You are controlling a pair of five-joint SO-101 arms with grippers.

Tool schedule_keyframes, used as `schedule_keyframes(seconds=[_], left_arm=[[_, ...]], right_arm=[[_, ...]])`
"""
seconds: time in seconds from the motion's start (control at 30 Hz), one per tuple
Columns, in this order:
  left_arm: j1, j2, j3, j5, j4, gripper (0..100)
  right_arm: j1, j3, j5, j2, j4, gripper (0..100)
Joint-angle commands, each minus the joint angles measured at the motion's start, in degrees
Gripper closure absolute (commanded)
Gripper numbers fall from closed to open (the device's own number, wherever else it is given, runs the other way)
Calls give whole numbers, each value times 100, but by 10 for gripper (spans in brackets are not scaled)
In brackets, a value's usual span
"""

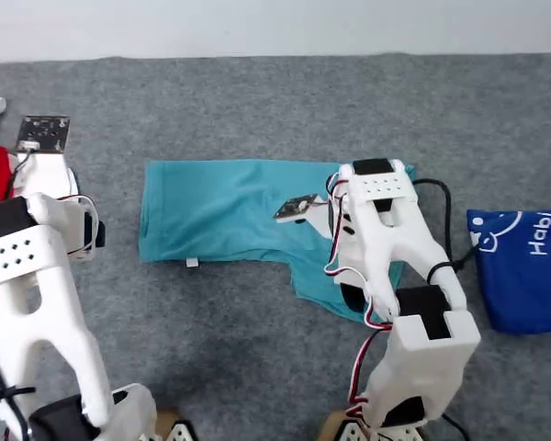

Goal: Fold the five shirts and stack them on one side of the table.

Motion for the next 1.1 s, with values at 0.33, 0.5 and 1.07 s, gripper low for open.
schedule_keyframes(seconds=[0.33, 0.5, 1.07], left_arm=[[1380, -220, -453, 62, -97, 852], [2295, -176, -453, 62, -105, 852], [5925, 1987, -1024, 35, -1477, 889]], right_arm=[[549, 545, -730, -3231, 251, 706], [1332, 1002, -1495, -4374, 242, 706], [5490, 2602, -4633, -6607, -31, 707]])
